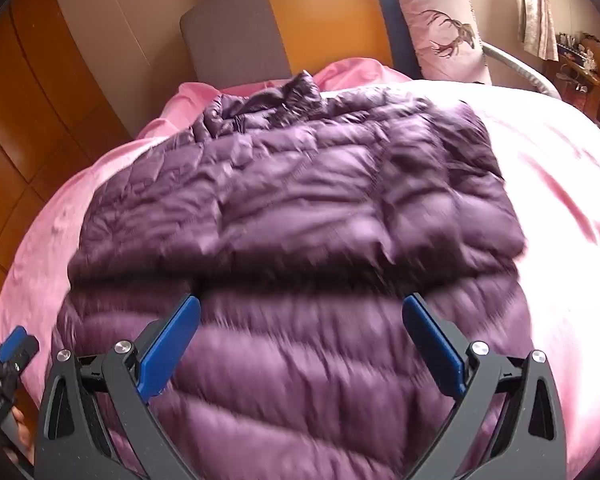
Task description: Fold large clothes
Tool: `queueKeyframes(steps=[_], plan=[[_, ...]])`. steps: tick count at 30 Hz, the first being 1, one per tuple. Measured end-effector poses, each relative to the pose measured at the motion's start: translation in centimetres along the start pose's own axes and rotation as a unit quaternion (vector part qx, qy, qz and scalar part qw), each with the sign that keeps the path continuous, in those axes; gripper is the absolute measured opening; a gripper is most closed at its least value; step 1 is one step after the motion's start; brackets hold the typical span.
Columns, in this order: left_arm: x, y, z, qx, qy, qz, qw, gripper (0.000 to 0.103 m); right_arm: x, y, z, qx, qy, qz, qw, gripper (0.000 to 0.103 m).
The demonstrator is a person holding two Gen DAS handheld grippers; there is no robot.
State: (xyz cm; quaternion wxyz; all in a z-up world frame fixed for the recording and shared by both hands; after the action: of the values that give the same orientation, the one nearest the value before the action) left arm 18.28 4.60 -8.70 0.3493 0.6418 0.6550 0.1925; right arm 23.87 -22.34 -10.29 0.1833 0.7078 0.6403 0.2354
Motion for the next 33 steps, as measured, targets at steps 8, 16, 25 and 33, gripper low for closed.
queueKeyframes(steps=[8,16,25,33], plan=[[0.5,-3.8,-1.6,0.021,-0.001,0.008,0.9997,0.086,-4.0,-3.8,-3.1,0.001,-0.021,0.006,1.0,0.101],[0.8,-7.7,-2.7,0.054,-0.003,0.024,0.9982,0.086,-9.3,-6.7,-5.4,0.009,-0.05,0.035,0.998,0.101],[1.5,-10.3,-3.8,0.075,-0.011,0.018,0.9969,0.086,-12.3,-11.4,-7.1,0.041,-0.036,0.052,0.997,0.101],[1.8,-11.9,-4.9,0.093,-0.032,0.017,0.995,0.086,-11.7,-17.0,-8.9,0.096,0.017,0.045,0.994,0.1]])
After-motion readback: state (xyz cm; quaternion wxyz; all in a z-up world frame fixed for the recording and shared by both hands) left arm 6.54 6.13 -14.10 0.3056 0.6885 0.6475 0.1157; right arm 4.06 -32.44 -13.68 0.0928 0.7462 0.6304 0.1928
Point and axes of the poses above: each gripper's, at about its wrist camera, not at the fingertips, and z roughly the way its jaws point, x to its left, y to its top, the point moved 10 cm from there along z, roughly the way its jaws point, and after that the axes turned 12 degrees about -y, right-handed, at the moved point
